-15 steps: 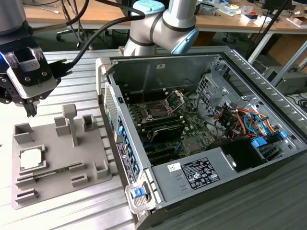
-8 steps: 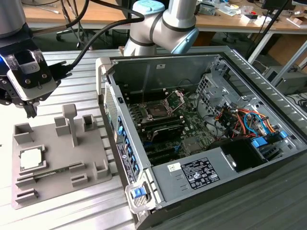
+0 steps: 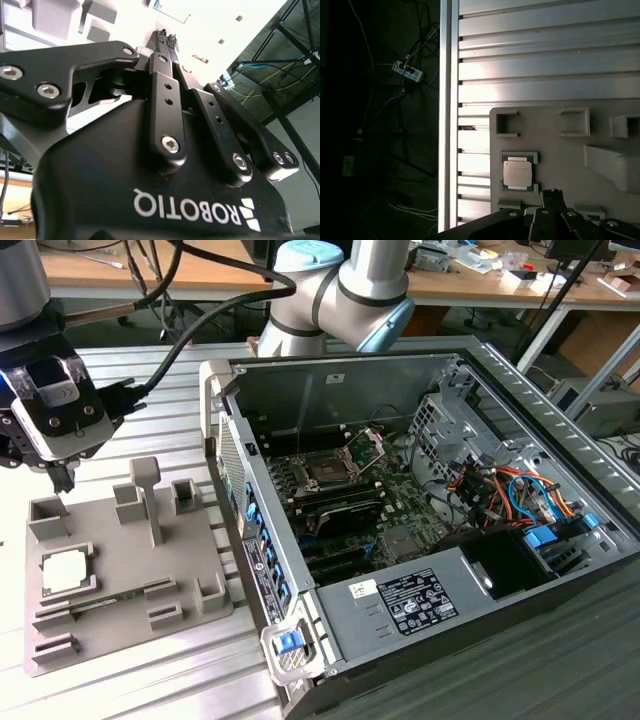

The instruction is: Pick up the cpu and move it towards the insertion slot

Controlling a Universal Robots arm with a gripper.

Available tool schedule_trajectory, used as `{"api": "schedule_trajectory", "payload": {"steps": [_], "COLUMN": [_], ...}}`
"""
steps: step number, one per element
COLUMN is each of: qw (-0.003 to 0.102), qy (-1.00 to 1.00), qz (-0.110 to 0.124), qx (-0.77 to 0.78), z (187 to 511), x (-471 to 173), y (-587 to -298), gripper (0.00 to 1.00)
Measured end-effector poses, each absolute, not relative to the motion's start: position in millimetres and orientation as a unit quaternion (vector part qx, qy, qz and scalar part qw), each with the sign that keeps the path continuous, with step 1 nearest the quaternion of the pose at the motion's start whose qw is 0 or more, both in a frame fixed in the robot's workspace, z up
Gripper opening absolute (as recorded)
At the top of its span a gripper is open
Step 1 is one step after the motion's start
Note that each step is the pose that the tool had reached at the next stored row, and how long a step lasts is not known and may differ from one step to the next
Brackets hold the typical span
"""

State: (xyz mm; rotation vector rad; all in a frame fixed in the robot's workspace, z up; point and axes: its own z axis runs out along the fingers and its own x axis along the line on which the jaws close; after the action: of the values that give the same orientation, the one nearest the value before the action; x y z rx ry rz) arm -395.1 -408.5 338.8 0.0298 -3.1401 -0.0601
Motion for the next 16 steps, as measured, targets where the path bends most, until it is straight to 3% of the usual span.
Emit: {"api": "schedule_trajectory", "payload": {"steps": [16], "qw": [0.0], "qy": [-1.0], "qz": [-0.019], "qx": [0.01], "z": [325], "x": [-400], "y": [-413], "gripper": [0.11]}}
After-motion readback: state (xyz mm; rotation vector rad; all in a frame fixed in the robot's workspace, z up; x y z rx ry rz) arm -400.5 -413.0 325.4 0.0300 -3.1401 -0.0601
